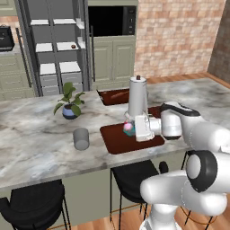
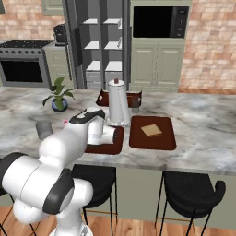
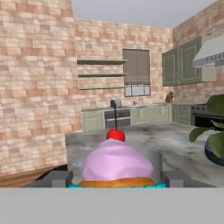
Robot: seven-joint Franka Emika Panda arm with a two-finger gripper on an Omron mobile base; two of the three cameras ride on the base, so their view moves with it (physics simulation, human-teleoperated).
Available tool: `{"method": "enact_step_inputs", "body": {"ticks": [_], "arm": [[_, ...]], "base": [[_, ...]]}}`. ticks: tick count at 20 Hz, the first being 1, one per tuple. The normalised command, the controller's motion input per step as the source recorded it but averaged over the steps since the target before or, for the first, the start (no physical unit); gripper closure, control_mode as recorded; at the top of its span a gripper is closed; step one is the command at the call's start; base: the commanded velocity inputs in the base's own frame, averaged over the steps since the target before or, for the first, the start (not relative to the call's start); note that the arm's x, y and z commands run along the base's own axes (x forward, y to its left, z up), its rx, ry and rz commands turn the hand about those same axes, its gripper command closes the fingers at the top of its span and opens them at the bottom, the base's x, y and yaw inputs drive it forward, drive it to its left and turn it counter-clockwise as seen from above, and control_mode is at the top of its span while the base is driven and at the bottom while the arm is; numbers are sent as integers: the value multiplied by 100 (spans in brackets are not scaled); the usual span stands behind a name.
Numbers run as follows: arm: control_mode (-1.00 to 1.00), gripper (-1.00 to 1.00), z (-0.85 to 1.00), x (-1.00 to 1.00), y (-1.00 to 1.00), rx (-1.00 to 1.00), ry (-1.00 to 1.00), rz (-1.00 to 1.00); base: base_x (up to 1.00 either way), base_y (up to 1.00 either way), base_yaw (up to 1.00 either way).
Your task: Take the cupcakes from the fridge and place them on the empty tray on the dining counter.
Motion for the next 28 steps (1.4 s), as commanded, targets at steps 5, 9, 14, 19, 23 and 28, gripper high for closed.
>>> {"method": "enact_step_inputs", "body": {"ticks": [5, 9, 14, 19, 23, 28], "arm": [[-100, 100, 0, 31, 0, 0, 5, 0], [-100, 100, 0, 43, 3, 0, 6, 0], [-100, 100, -23, 34, 14, 0, 3, 0], [-100, 100, -37, 22, 16, -1, 0, 0], [-100, 100, -25, 19, 0, 0, 0, 0], [-100, 100, -5, 27, 0, 0, 0, 0]], "base": [[0, 0, 0], [0, 0, 0], [0, 0, 0], [0, 0, 0], [0, 0, 0], [0, 0, 0]]}}
